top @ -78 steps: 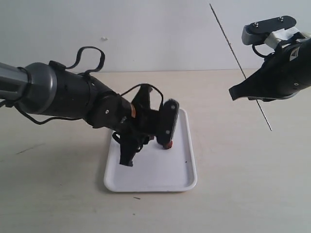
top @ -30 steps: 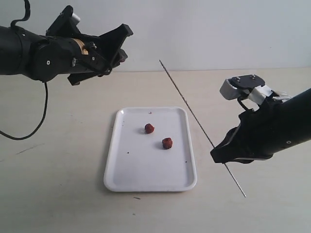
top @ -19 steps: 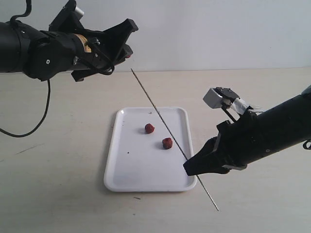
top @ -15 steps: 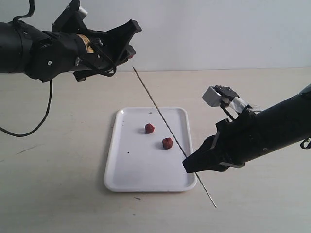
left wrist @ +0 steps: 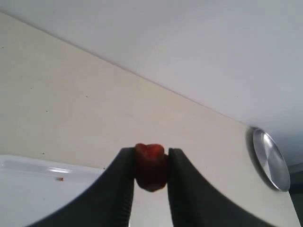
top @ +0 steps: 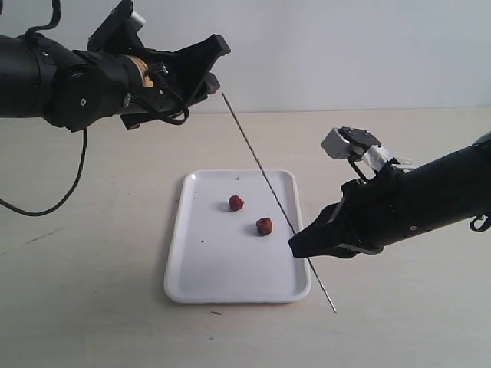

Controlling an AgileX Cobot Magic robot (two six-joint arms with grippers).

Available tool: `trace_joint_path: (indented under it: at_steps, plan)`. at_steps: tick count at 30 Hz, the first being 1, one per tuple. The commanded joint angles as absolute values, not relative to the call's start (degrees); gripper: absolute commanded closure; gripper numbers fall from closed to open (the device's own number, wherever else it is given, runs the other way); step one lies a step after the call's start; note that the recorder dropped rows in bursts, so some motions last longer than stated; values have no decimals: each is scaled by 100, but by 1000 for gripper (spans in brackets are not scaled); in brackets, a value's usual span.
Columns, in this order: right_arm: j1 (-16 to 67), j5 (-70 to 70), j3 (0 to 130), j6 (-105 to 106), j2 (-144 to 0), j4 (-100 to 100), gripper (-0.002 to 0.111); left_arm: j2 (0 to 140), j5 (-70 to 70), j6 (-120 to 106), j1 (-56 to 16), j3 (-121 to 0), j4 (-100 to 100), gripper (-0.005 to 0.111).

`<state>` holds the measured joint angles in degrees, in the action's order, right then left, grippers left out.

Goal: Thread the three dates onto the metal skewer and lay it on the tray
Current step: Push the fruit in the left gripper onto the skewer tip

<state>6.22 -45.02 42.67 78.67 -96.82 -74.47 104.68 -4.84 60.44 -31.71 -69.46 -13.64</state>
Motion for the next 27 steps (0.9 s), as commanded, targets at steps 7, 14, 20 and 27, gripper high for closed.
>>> trace_joint_path:
  at_steps: [7, 14, 20, 27]
  plan:
    - [599, -4570, 4307, 7944, -9698, -7381, 108, 10402, -521, 6045, -3205, -6944, -1437, 82]
    - [599, -4631, 4307, 7944, -9698, -7334, 108, 10402, -521, 6057, -3205, -6944, -1438, 82]
    - [599, -4632, 4307, 7944, -9754, -7319, 108, 10402, -521, 6057, -3205, -6944, -1438, 82]
    - [599, -4472, 4419, 7960, -10190, -7445, 108, 10379, -521, 6169, -3259, -6944, -1448, 82]
